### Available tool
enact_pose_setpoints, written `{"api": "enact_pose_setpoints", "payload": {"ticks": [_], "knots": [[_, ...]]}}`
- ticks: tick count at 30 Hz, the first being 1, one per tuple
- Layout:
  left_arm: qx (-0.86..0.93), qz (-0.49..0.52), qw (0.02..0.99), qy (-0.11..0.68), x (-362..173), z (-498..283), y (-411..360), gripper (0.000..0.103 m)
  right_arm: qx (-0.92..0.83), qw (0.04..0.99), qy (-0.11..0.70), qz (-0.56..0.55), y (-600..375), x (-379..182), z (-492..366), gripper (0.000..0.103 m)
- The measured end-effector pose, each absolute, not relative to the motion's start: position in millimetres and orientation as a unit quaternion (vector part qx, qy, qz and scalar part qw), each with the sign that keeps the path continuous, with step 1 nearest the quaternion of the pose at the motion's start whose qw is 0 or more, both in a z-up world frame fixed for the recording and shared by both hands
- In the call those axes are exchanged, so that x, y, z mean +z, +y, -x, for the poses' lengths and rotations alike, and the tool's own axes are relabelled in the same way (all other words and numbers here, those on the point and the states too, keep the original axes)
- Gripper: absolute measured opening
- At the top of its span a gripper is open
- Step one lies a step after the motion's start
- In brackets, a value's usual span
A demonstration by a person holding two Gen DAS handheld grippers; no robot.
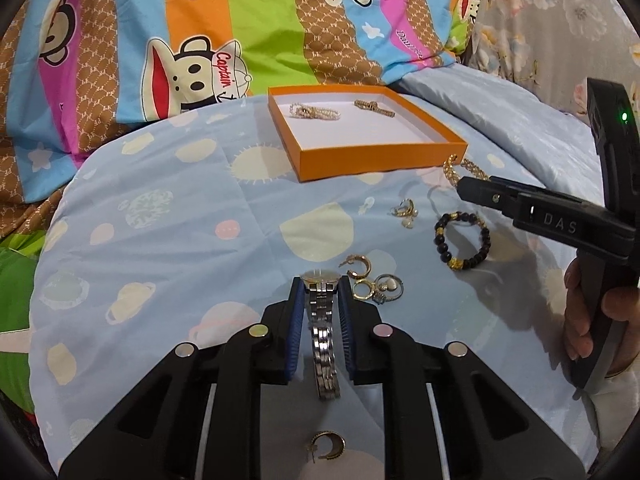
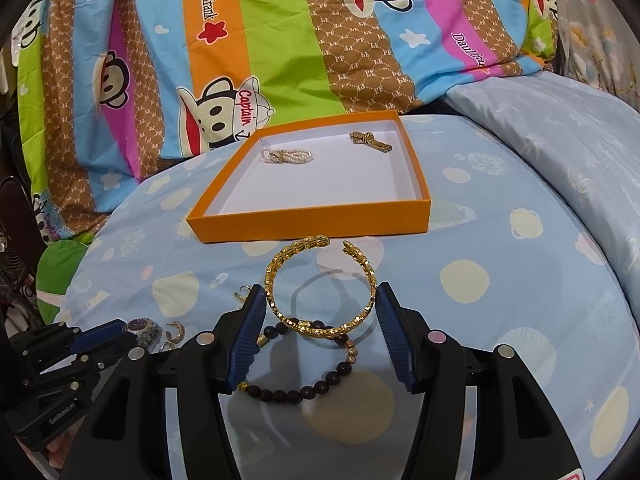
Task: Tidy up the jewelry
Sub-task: 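Lower the silver watch and gold bangle into the box and open both grippers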
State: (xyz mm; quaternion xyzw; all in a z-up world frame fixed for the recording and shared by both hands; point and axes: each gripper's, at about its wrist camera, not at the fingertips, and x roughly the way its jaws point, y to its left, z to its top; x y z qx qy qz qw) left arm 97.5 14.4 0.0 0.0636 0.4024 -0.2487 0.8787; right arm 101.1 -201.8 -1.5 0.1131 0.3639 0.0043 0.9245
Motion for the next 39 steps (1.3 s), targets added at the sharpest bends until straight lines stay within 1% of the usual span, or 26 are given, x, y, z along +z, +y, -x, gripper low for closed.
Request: {"api": "enact_pose_setpoints", "payload": {"ticks": [6,8,13,17,21,26,30,39], "knots": [[-0.253,-0.056,0.887,0.382,33,-102,14,0.016,0.021,0.934,0.331,-0.131,-210,28,-94,0.055],[-0.252,-0.061,0.893,0.368,46,-107,9,0.016,0.023,0.938,0.324,-0.122,-213,40,-98,0.055],[-0.253,-0.068,0.910,0.323,83,-131,-17,0.016,0.020,0.946,0.311,-0.093,-224,66,-120,0.055],[-0.251,-0.065,0.916,0.307,95,-164,-41,0.016,0.020,0.945,0.316,-0.084,-234,69,-151,0.055],[-0.239,-0.052,0.916,0.317,85,-209,-63,0.016,0.021,0.938,0.336,-0.087,-240,54,-187,0.055],[-0.215,-0.052,0.913,0.342,55,-252,-84,0.016,0.022,0.929,0.359,-0.082,-241,32,-224,0.055],[-0.206,-0.058,0.910,0.356,36,-271,-93,0.016,0.018,0.926,0.369,-0.083,-245,18,-244,0.055],[-0.199,-0.066,0.908,0.363,17,-286,-101,0.016,0.016,0.921,0.381,-0.081,-247,0,-263,0.055]]}}
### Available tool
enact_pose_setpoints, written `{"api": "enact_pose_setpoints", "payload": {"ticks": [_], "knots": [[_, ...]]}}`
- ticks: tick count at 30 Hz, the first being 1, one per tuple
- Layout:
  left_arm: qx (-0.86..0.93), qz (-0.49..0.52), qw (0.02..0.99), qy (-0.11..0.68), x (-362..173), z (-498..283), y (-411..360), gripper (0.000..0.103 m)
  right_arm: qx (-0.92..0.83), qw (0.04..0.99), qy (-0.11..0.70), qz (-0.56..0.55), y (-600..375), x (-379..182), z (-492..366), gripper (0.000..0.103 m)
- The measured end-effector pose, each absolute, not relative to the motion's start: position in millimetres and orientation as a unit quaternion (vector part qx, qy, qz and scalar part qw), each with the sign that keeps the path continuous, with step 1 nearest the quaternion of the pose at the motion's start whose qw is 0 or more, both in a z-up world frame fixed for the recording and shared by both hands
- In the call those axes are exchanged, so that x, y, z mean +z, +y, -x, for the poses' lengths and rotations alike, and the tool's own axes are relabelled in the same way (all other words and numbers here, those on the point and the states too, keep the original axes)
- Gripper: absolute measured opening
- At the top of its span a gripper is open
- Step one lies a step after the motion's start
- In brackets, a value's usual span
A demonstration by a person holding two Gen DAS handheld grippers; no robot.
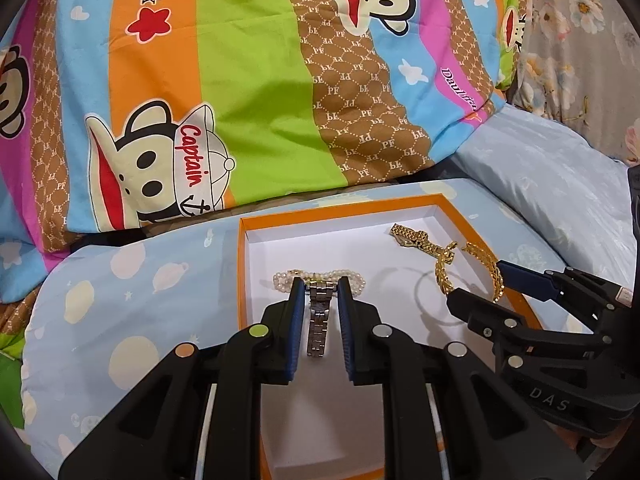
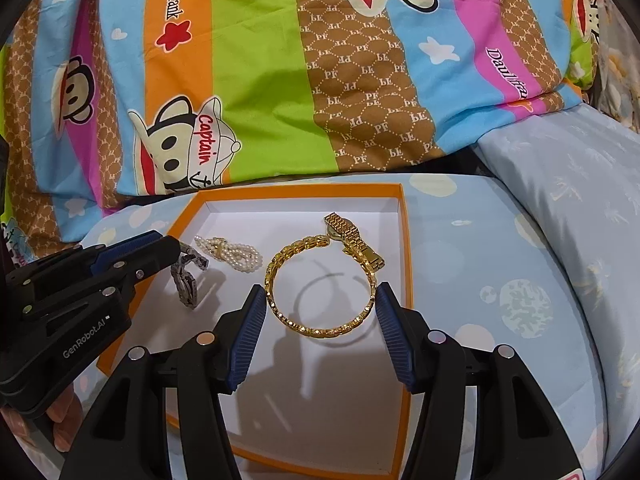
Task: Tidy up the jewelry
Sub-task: 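Lower the silver watch and gold bangle into the box and open both grippers, then grasp the gold hoop earring with the left gripper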
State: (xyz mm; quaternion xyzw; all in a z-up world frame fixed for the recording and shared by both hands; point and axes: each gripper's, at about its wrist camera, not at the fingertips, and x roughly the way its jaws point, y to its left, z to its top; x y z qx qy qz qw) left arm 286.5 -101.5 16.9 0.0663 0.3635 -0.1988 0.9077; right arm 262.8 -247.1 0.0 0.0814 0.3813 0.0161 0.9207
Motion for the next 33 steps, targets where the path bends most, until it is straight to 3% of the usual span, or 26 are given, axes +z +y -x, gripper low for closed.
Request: {"api": "enact_pose_setpoints", "payload": {"ticks": [8,10,15,24,33], "knots": [[-0.186,-0.067,0.907,0.371,3,-293,-105,0.019,0.019,0.923,0.377,-0.075,-247,-6,-266,0.058],[-0.179,-0.063,0.912,0.365,7,-292,-101,0.041,0.019,0.928,0.364,-0.077,-249,2,-261,0.063],[-0.186,-0.020,0.923,0.336,47,-273,-69,0.058,0.012,0.944,0.315,-0.098,-261,36,-225,0.070],[-0.173,-0.002,0.939,0.299,96,-192,-3,0.069,0.014,0.944,0.300,-0.135,-269,49,-127,0.072],[-0.158,-0.020,0.926,0.344,57,-115,35,0.069,0.005,0.935,0.322,-0.148,-249,11,-55,0.072]]}}
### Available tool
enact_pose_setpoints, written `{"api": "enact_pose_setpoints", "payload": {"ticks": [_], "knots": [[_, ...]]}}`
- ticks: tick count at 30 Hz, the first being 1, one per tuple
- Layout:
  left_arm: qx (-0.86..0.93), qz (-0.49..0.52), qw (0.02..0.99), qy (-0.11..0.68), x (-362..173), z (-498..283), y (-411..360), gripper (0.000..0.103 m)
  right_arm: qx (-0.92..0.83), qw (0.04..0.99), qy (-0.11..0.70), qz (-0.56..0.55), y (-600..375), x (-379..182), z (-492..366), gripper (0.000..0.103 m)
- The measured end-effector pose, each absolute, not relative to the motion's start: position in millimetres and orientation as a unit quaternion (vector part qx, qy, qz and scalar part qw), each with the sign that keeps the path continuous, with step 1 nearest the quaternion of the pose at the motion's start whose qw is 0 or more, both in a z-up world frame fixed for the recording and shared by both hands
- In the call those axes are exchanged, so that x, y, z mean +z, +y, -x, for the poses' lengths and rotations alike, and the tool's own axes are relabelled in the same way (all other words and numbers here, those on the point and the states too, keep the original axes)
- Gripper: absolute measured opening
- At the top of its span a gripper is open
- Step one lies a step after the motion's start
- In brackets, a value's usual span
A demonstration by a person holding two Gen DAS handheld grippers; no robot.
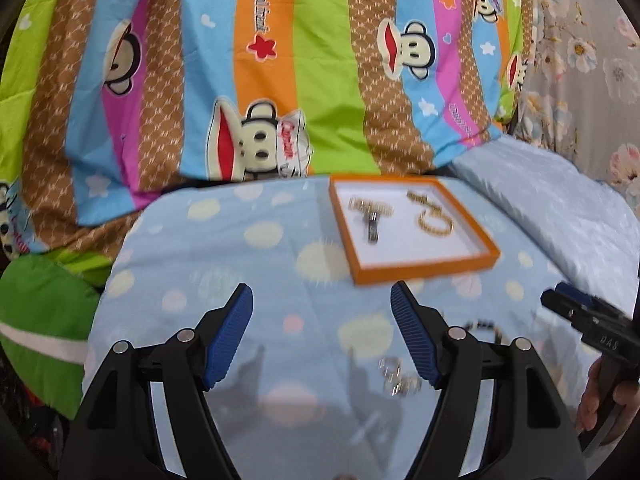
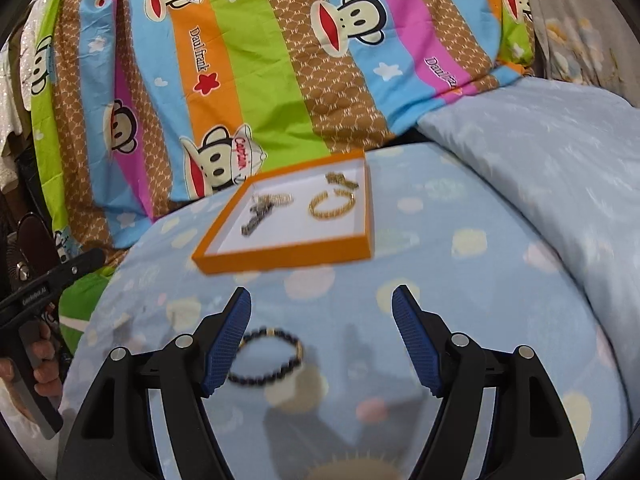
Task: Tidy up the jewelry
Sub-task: 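Grasp the gold hoop earring with the left gripper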
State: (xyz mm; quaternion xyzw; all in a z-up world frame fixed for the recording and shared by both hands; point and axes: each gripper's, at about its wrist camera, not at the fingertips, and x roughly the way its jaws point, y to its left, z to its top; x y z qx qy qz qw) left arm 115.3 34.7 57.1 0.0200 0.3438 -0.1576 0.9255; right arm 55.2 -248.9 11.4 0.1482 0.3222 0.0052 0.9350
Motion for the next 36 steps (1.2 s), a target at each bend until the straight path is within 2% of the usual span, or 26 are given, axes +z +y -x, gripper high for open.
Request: {"api": "enact_pose_setpoints", "payload": {"ticks": [9,23,27,29,31,33,35,36], "knots": [[-0.159,-0.021,0.894,0.419,-4,-68,52,0.069,-0.007,0.931,0.338,-0.138,-231,-8,-39,0.072],[-0.190,-0.058,0.879,0.434,-20,-46,41,0.066,-0.008,0.928,0.346,-0.140,-232,-11,-42,0.072],[-0.194,-0.073,0.878,0.432,-21,-45,37,0.055,-0.006,0.927,0.348,-0.137,-230,-12,-43,0.072],[-0.196,-0.075,0.878,0.430,-20,-44,37,0.045,-0.005,0.927,0.349,-0.137,-230,-12,-43,0.072],[-0.198,-0.075,0.879,0.428,-20,-44,37,0.025,-0.003,0.927,0.350,-0.136,-229,-12,-43,0.072],[-0.199,-0.073,0.879,0.427,-20,-44,37,0.014,0.004,0.926,0.356,-0.129,-225,-13,-45,0.072],[-0.201,-0.071,0.879,0.427,-19,-44,37,0.012,0.015,0.923,0.363,-0.123,-219,-14,-47,0.072],[-0.202,-0.069,0.879,0.426,-19,-44,38,0.004,0.021,0.922,0.368,-0.123,-216,-14,-49,0.072]]}}
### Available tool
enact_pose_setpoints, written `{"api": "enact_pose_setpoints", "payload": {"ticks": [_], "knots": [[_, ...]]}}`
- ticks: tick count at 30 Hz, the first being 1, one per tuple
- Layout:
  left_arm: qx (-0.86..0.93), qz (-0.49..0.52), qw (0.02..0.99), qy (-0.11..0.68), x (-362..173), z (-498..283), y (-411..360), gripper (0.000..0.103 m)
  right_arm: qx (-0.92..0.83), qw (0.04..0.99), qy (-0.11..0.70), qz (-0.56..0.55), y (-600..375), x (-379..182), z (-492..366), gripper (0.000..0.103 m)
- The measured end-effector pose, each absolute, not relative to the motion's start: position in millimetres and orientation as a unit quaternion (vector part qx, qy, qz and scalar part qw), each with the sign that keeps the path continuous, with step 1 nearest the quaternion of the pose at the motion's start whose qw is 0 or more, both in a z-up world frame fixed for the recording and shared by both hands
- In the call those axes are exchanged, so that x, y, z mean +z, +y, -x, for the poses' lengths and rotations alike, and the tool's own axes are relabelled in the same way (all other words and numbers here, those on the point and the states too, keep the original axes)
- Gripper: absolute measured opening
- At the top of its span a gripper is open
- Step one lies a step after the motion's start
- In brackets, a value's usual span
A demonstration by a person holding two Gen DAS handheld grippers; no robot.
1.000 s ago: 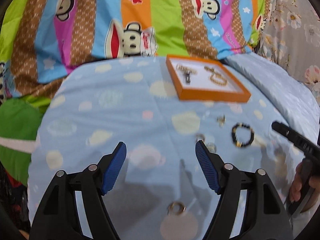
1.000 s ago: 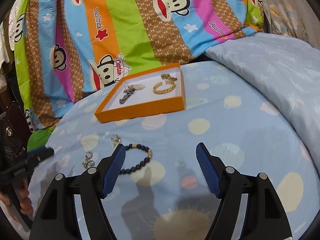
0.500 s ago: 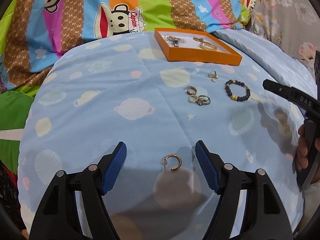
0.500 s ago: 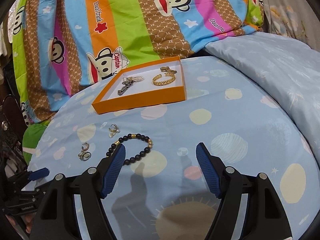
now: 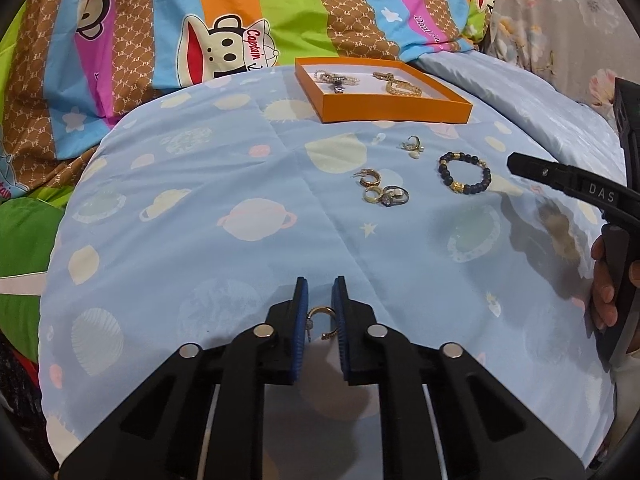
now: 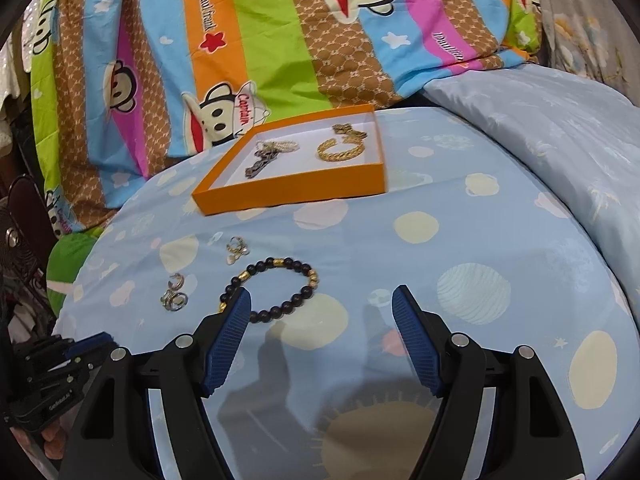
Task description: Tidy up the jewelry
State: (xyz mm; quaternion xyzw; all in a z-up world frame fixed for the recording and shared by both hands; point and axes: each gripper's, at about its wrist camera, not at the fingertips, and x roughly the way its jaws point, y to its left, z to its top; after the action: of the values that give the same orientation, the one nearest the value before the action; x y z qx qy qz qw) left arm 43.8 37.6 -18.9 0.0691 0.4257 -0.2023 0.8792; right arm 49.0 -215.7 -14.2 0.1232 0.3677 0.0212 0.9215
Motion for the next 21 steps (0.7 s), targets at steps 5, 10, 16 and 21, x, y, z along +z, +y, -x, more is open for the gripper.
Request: {"api": "enact_pose_setpoints", "payload": {"ticks": [5,10,16,21], "knots": [[-0.204,-0.067,0.878,0.427,-19,-44,37,0.000,0.016,0.912,0.395,-0.113,-195,-20,-62,0.072],[-0.208,-0.049,0.877,0.430,-15,-45,45,0.001,0.013,0.906,0.404,-0.126,-189,-23,-70,0.072],[-0.220,-0.027,0.872,0.437,-16,-33,58,0.019,0.012,0.905,0.400,-0.145,-197,-24,-66,0.072],[-0.225,-0.033,0.878,0.421,-13,-21,55,0.048,0.014,0.906,0.399,-0.143,-196,-23,-67,0.072]]}}
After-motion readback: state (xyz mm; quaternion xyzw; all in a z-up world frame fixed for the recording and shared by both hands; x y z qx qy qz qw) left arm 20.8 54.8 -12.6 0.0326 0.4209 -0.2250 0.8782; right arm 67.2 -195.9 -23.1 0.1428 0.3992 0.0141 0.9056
